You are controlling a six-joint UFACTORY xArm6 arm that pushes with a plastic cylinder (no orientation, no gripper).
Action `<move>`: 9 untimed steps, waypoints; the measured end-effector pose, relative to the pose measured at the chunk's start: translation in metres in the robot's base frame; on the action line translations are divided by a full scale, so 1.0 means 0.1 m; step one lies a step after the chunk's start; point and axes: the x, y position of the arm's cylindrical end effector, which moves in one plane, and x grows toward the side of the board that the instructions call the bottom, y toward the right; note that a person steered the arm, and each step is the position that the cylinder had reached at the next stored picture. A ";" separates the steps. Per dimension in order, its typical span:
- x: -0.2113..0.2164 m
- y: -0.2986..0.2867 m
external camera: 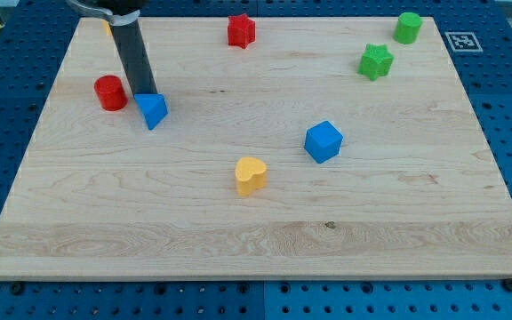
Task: Slide the blue triangle to the bottom center
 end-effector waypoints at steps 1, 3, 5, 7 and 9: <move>0.00 -0.11; 0.00 -0.35; 0.10 -0.10; 0.47 0.36; 0.47 0.38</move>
